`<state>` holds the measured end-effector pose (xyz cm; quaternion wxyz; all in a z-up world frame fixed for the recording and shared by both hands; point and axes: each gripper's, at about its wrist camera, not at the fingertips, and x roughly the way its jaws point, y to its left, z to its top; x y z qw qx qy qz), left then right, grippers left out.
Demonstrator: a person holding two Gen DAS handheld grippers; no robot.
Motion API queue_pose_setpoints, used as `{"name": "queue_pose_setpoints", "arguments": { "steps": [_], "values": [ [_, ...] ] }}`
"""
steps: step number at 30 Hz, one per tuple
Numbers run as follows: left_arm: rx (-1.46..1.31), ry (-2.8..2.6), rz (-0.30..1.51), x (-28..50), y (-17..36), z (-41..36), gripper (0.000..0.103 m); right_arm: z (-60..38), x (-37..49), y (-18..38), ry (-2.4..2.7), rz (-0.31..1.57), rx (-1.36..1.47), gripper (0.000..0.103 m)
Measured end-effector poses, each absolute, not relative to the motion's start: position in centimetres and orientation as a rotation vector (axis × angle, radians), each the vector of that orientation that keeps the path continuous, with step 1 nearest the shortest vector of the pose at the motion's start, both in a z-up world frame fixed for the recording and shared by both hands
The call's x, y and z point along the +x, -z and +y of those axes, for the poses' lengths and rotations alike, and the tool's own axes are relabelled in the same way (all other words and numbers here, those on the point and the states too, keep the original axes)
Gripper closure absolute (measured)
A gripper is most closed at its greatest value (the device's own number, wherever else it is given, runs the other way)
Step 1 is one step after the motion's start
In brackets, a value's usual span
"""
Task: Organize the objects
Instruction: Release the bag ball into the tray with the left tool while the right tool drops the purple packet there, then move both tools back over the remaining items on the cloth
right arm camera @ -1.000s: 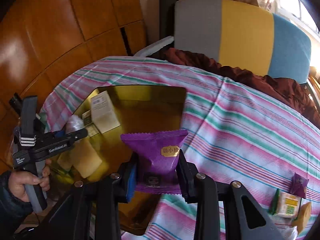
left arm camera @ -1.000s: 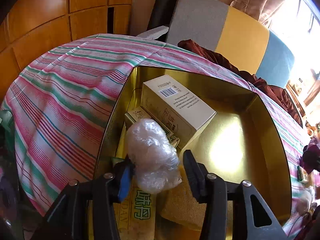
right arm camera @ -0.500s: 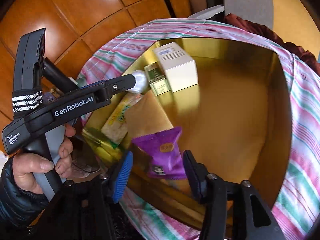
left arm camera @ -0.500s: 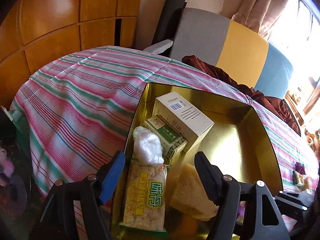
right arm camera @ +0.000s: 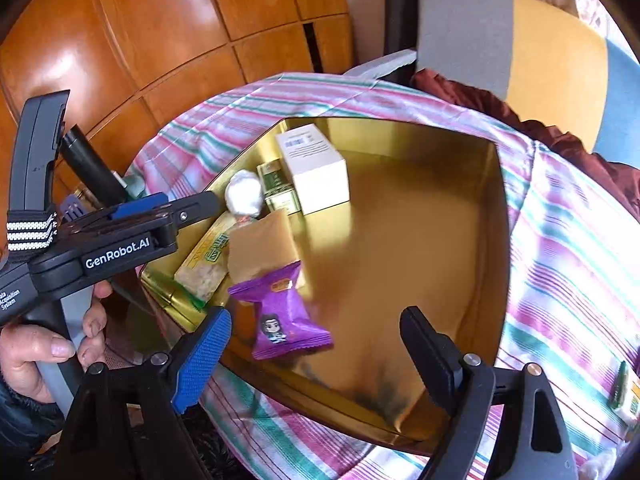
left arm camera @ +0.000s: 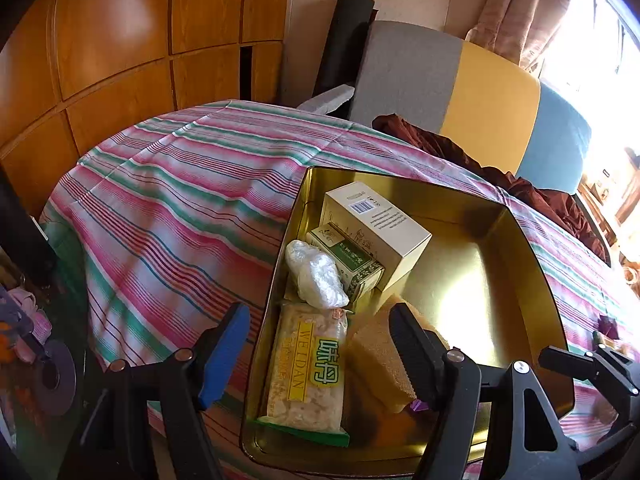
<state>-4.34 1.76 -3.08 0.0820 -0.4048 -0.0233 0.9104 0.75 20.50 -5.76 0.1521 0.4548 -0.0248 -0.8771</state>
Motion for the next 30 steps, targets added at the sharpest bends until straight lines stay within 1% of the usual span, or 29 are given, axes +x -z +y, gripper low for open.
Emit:
{"name": "queue_pose_setpoints", "arguments": {
  "steps": [7,14,20,25,30],
  "values": [
    [-1.164,-2.715,-0.021,-3.4,2.2,2.9,0.029,22.3,1.7,4.7,2.633,-0.040,1.279,0.015],
    [-1.130,-2.702,0.015,-2.7,1.5,4.1,0.029,26.1,2.9,4.3,2.726,-0.081,1.300,0.015],
    [-1.114,-2.666,0.042,-2.3,1.2,5.7,0.029,31.3,4.3,4.4,2.819,-0.196,1.355,0.015],
    [-1.100,-2.629,0.066,-2.0,1.2,7.1,0.029,36.5,6.2,4.5,2.919,-0.255,1.445,0.015],
    [-1.097,-2.586,0.079,-1.8,1.3,8.5,0.028,42.3,8.9,4.3,3.030,-0.401,1.514,0.015]
  ]
}}
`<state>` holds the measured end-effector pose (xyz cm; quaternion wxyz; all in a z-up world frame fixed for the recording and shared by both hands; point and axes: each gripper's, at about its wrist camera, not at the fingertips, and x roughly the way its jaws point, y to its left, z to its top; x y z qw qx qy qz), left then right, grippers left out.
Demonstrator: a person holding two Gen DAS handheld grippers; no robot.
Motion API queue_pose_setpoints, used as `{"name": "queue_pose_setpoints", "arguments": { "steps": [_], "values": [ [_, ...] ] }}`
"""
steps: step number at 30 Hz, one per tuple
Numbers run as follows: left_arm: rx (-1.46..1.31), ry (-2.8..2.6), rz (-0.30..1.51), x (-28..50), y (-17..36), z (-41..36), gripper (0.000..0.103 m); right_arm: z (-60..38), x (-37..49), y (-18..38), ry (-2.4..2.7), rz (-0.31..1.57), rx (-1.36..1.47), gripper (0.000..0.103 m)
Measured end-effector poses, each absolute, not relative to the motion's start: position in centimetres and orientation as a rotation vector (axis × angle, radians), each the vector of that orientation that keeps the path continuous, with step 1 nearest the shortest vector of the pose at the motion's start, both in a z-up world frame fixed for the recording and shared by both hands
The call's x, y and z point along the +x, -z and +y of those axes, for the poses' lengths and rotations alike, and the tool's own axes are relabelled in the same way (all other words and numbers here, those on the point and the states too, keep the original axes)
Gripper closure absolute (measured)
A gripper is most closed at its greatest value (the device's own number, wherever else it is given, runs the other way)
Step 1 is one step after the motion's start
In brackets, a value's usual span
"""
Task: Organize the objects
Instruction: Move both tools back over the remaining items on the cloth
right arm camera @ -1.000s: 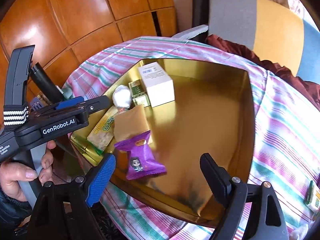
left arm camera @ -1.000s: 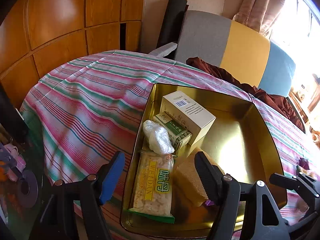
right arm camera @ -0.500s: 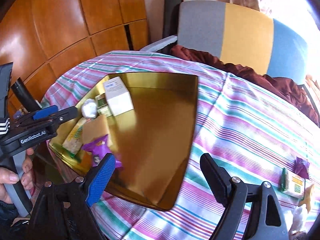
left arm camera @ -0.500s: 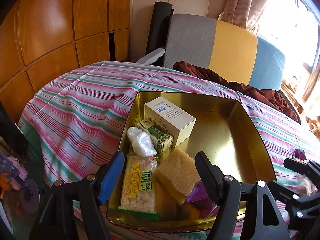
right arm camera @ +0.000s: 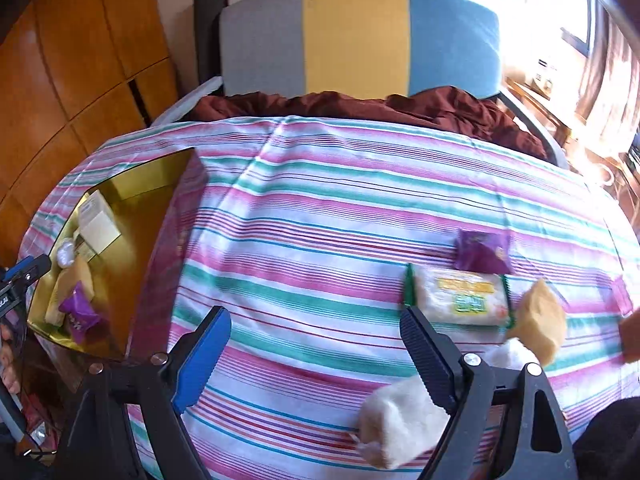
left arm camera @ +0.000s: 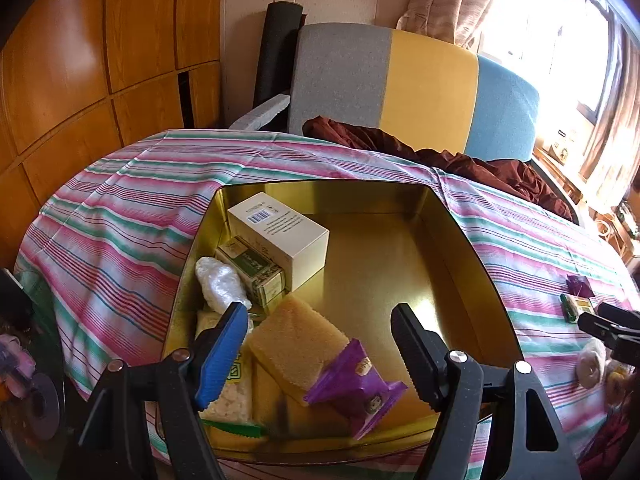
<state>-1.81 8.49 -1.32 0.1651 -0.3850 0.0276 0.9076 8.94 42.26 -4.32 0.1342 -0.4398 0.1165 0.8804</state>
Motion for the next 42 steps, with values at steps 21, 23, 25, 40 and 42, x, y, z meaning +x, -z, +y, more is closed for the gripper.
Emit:
{"name": "queue_pose_setpoints", "arguments": {
  "steps": [21,23,25,40,42],
  "values": [
    [-0.952,-2.171,0.260,3.0,-0.2,21.2,0.018,58.1,20.4,4.2,-2.216,1.082,-0.891,0.014],
    [-0.929,-2.090,0.299,4.2,-0.1,23.6,0.017,58.5,20.9,4.3,-2.223,1.130,-0.844,0.014],
    [-0.909,-2.019,0.332,5.3,0.2,25.8,0.017,58.5,20.8,4.3,-2.224,1.144,-0.843,0.014],
    [-0.810,-1.650,0.576,12.1,4.1,40.0,0.017,59.0,21.0,4.7,-2.258,1.229,-0.807,0.014],
    [-0.826,-1.640,0.593,12.3,5.1,41.0,0.017,59.1,21.0,4.7,-2.258,1.231,-0.810,0.014]
  ]
}}
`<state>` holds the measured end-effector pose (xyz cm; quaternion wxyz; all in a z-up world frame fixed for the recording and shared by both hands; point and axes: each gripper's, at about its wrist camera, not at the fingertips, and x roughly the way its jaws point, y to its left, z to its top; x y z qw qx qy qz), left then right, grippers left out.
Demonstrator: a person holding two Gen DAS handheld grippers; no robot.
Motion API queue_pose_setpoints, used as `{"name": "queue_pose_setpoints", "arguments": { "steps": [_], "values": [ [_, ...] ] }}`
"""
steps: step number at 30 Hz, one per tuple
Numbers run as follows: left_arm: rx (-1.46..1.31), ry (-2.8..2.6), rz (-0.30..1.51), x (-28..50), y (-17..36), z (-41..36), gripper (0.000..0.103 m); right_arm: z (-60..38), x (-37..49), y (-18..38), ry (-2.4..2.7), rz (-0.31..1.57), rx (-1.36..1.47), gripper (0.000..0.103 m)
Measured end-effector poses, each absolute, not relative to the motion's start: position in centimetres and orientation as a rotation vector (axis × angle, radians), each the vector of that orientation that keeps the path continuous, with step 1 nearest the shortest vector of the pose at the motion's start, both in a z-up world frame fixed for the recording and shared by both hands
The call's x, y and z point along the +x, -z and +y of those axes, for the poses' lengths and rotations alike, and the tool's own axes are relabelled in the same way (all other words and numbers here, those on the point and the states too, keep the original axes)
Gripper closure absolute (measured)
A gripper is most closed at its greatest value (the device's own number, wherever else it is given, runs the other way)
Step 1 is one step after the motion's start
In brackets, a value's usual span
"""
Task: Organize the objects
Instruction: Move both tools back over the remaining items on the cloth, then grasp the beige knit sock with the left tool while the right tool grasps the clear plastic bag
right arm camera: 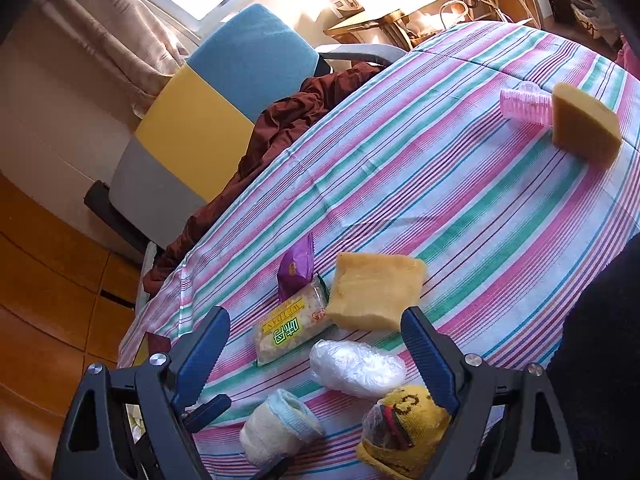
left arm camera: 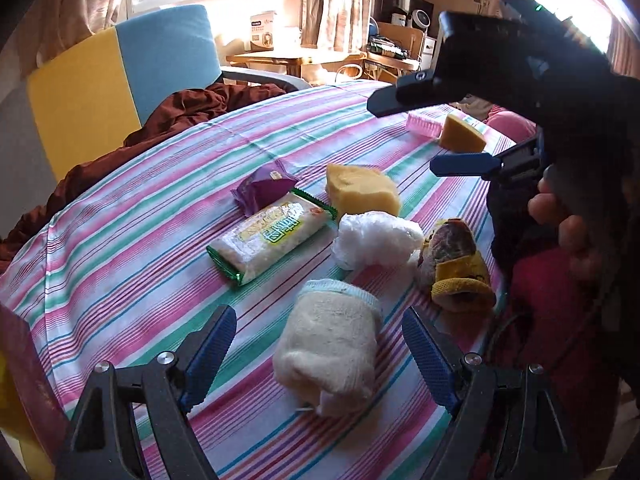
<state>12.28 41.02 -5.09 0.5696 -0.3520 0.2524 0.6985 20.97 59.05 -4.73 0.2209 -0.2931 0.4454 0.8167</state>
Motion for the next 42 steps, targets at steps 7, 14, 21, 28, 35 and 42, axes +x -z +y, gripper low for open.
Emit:
{"name": "queue_pose_setpoints", "arguments": {
  "steps": [7,14,21,28,35,42],
  "values": [
    [-0.996,-1.613,0.496,10.6,8.8,42.0,0.039,59.1,20.9,5.0,-2.246,1.236,-0.832,0.014],
    [-0.984,-1.719,0.425,9.5,8.6,38.0,0.050,59.2,20.8,5.2,-2.228,1.236,-0.854,0.014],
    [-0.915,-1.838,0.423,9.0,9.2,35.5,0.048,59.3,20.0,5.8,-2.205,1.235,-0.947,0.014],
    [-0.866,-1.840,0.414,9.2,9.7,35.5,0.048,59.3,19.7,6.2,-2.186,1.227,-0.990,0.014],
    [-0.852,-1.843,0.410,9.4,9.6,35.0,0.048,59.2,18.9,6.7,-2.174,1.238,-1.063,0.014],
    [-0.862,-1.842,0.405,9.3,9.6,34.8,0.049,58.3,15.9,8.6,-2.065,1.115,-1.340,0.014]
  ]
}}
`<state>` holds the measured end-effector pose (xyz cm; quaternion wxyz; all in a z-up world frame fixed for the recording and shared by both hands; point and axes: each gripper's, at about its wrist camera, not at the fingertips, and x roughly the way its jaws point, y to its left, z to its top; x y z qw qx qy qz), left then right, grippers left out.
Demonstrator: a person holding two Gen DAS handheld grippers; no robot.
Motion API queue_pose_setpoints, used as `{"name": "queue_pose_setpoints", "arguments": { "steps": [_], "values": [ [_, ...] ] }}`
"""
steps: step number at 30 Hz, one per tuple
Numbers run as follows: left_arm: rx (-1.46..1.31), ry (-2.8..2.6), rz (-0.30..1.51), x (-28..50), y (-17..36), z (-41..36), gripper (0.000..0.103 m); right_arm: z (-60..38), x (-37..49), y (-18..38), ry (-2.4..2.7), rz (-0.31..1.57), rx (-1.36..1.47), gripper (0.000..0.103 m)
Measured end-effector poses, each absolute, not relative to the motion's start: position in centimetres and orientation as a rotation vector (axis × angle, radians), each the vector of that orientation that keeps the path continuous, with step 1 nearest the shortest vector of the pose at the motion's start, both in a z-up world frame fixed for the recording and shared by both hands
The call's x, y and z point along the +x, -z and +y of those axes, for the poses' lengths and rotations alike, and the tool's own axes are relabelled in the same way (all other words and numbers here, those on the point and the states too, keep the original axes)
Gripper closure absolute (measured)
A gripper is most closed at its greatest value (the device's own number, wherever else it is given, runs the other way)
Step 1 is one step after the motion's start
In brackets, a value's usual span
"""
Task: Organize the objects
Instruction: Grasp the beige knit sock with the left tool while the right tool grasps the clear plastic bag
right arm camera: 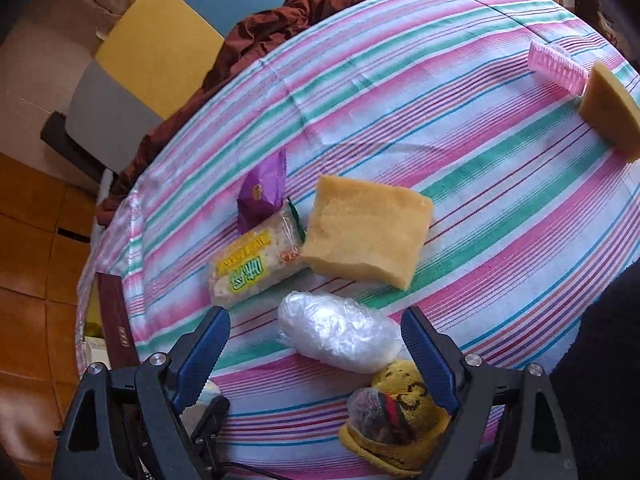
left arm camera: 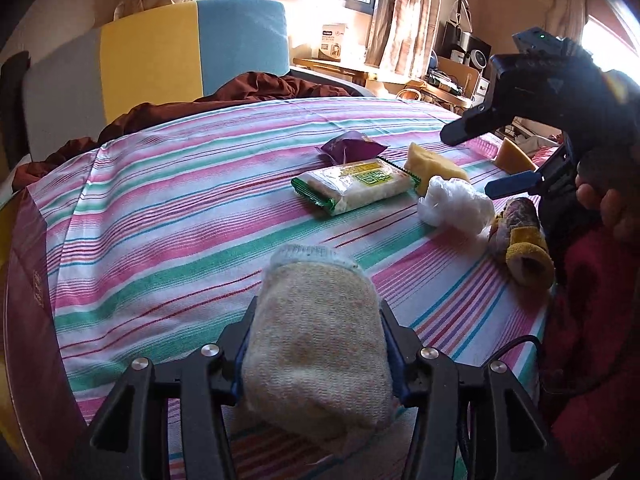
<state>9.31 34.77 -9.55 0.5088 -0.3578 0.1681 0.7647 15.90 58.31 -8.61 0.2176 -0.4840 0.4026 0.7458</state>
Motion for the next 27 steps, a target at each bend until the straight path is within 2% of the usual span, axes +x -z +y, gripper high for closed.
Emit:
{"name": "queue_pose_setpoints", "arguments": {
  "steps": [3,9,14,20,21,23,24,25,27],
  "values": [
    [-0.864,-1.844,0.404,9.3,9.6,34.6,0.049,57.2,14.2,9.0,-2.110,1.071,-1.428,0.014],
    [-0.866,-1.845,0.393,9.0,9.6,33.7,0.049,55.3,12.6,9.0,-2.277,1.153,-1.427,0.014],
    [-0.870,-1.843,0.386,8.9,9.7,33.3,0.049,54.9,12.2,8.4,-2.271,1.021,-1.404,0.014],
    [-0.866,-1.847,0.389,9.0,9.7,33.3,0.049,53.7,10.2,9.7,-2.220,0.811,-1.539,0.016],
    [-0.866,-1.847,0.389,9.0,9.8,33.4,0.049,53.4,9.9,10.1,-2.187,0.751,-1.574,0.018],
    [-0.866,-1.848,0.392,9.0,9.7,33.3,0.049,52.8,9.3,10.7,-2.138,0.623,-1.610,0.040],
    [-0.867,-1.848,0.393,9.0,9.7,33.3,0.049,52.5,9.1,10.6,-2.138,0.566,-1.603,0.046],
    [-0.867,-1.849,0.393,9.1,9.7,33.3,0.049,52.3,9.0,10.5,-2.147,0.535,-1.599,0.060],
    [-0.867,-1.851,0.398,9.1,9.7,33.3,0.049,52.1,8.8,10.6,-2.155,0.505,-1.603,0.065]
  ]
}}
